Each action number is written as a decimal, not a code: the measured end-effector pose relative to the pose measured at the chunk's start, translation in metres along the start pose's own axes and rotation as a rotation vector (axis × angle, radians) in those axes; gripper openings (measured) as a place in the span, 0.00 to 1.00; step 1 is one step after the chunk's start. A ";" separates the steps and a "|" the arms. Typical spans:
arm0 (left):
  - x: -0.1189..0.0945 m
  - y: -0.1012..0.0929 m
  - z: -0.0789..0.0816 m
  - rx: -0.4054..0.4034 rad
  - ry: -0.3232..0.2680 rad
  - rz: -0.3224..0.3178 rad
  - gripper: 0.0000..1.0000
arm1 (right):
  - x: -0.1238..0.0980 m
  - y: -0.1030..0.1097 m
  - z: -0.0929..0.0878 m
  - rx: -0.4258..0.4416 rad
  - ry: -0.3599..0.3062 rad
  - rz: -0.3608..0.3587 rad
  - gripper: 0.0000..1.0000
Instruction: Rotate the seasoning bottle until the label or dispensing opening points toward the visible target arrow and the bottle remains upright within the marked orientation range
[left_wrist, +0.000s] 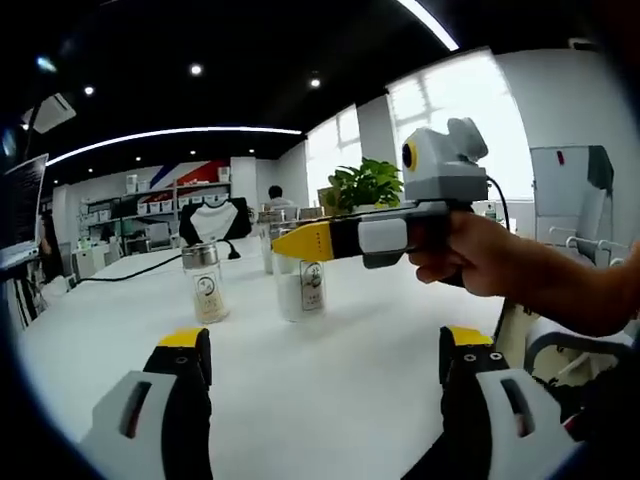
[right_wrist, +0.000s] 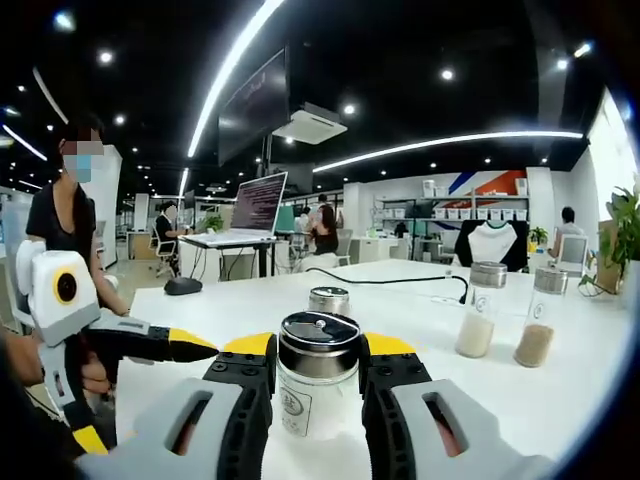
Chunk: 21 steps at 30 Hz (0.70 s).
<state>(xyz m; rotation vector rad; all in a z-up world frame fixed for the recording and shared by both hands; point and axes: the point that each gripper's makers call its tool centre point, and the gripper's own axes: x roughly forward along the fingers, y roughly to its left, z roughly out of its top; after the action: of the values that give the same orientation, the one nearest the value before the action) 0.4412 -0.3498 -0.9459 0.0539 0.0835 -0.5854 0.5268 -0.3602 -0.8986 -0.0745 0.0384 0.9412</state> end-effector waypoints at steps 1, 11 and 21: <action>-0.001 0.000 0.002 -0.013 -0.010 -0.002 1.00 | 0.002 -0.003 0.000 -0.003 0.000 0.002 0.29; -0.014 0.009 0.001 -0.040 -0.019 0.009 1.00 | 0.020 -0.027 -0.002 0.003 0.020 -0.014 0.30; -0.020 0.007 0.004 -0.039 -0.018 -0.010 1.00 | 0.038 -0.040 -0.013 -0.014 0.046 -0.023 0.30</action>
<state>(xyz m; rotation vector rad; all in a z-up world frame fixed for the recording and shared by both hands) 0.4284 -0.3333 -0.9401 0.0105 0.0778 -0.5940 0.5820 -0.3539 -0.9117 -0.1093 0.0735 0.9171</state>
